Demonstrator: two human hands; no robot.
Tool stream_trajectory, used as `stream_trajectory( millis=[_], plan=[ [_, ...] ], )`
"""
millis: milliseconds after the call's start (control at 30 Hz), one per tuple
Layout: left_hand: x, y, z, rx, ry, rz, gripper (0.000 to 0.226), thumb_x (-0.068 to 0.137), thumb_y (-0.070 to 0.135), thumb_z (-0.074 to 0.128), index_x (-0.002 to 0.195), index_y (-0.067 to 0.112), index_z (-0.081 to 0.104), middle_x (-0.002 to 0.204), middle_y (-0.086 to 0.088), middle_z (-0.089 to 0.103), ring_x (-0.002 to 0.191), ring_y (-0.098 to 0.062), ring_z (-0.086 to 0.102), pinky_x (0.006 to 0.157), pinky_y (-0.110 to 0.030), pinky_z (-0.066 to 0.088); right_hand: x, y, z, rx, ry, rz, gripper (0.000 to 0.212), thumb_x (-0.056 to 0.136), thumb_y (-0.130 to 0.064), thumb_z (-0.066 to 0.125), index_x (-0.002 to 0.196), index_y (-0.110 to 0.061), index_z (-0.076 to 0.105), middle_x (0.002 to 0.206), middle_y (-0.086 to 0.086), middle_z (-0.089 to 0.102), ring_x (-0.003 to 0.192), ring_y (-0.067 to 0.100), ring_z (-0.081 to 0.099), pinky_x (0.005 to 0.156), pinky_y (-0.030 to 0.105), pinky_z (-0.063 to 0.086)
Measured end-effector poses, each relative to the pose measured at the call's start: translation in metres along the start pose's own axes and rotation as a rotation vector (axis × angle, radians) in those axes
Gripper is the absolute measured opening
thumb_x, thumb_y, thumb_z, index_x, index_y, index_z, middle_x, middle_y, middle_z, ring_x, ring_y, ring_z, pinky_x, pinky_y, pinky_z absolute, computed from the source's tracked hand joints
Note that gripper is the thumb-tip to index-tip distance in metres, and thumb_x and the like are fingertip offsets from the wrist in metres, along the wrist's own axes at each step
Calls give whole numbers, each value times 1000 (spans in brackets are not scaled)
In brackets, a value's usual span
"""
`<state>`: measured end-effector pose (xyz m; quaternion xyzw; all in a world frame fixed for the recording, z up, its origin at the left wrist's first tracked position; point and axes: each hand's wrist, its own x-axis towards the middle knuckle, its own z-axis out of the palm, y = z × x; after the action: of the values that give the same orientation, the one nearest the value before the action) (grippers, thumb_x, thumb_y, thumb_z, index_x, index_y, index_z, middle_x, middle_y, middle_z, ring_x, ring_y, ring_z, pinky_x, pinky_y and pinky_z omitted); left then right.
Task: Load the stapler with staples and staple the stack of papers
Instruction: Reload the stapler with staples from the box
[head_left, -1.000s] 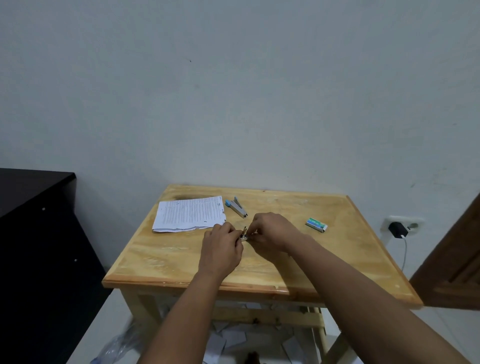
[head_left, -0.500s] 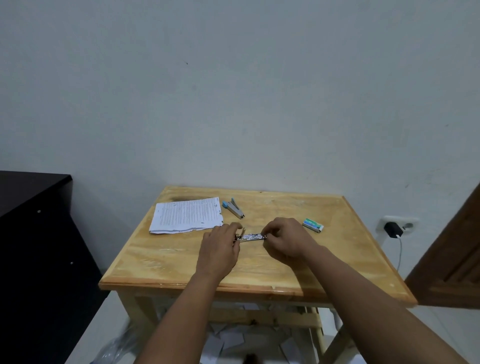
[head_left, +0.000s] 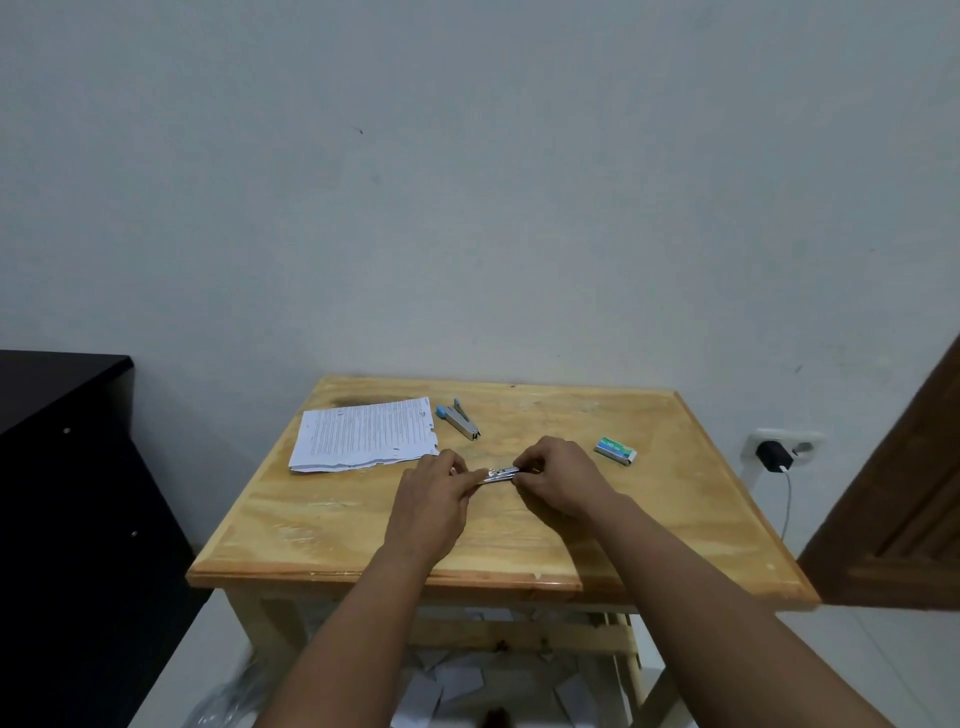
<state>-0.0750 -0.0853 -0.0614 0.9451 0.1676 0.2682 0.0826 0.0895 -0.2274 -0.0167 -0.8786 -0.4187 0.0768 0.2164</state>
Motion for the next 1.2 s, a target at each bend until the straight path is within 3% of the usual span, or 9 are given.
stream_trajectory(
  millis=[233, 433, 500, 567, 667, 800, 933, 1067, 1200],
  plan=[
    [-1, 1, -5, 9, -53, -3, 43, 103, 24, 61, 145, 33, 61, 119, 4, 62, 105, -19, 54, 84, -36, 49, 1, -8, 1, 26, -52, 72, 24, 95, -40, 72, 117, -33, 78, 95, -18, 58, 104, 13, 58, 97, 45, 53],
    [-3, -24, -47, 169, -150, -56, 48, 100, 44, 58, 146, 34, 50, 122, 7, 67, 110, -19, 58, 90, -40, 49, 1, -6, 3, 82, -51, 96, 23, 96, -39, 72, 117, -35, 78, 100, -16, 56, 110, 16, 56, 102, 49, 49],
    [-5, -32, -64, 20, -225, -174, 43, 96, 42, 67, 136, 40, 52, 104, 10, 68, 96, -14, 61, 81, -35, 53, 0, -6, 4, 97, -42, 92, 24, 97, -40, 70, 119, -35, 78, 106, -13, 56, 114, 18, 57, 103, 51, 48],
    [1, -32, -76, -330, -272, -338, 42, 92, 31, 77, 128, 40, 56, 94, 8, 67, 86, -12, 64, 68, -25, 52, -1, -6, 4, 102, -38, 90, 26, 97, -40, 69, 121, -35, 77, 110, -12, 57, 117, 19, 57, 104, 50, 47],
    [22, -20, -82, -686, -59, -508, 50, 87, 18, 84, 126, 35, 59, 100, 2, 71, 89, -14, 70, 64, -22, 47, -4, -7, 3, 112, -32, 99, 25, 97, -41, 70, 120, -37, 77, 117, -10, 61, 120, 18, 56, 103, 47, 44],
    [33, 23, -63, -864, 74, -535, 42, 90, 11, 81, 123, 30, 63, 101, 2, 75, 88, -6, 72, 64, -14, 54, -9, -7, 3, 134, -9, 116, 24, 97, -42, 70, 120, -37, 78, 123, -10, 66, 121, 16, 56, 105, 46, 41],
    [31, 45, -33, -393, -32, -302, 25, 101, 28, 65, 124, 26, 75, 111, 4, 77, 99, -11, 68, 89, -39, 60, -10, -6, 4, 146, 10, 115, 22, 97, -42, 69, 117, -39, 78, 109, -15, 62, 117, 16, 57, 103, 47, 42],
    [31, 40, -20, 157, -267, -17, 57, 105, 43, 53, 159, 30, 40, 132, -2, 65, 117, -24, 57, 93, -40, 52, -7, -7, 2, 94, -31, 113, 27, 98, -42, 67, 123, -35, 76, 114, -9, 61, 116, 18, 56, 103, 46, 43],
    [36, 35, -16, 220, -315, -28, 64, 106, 43, 51, 164, 27, 27, 144, -4, 56, 126, -26, 52, 98, -40, 50, -4, -10, -6, 23, -108, 74, 28, 101, -43, 63, 124, -32, 71, 121, -6, 62, 116, 17, 55, 102, 44, 40]
  ],
)
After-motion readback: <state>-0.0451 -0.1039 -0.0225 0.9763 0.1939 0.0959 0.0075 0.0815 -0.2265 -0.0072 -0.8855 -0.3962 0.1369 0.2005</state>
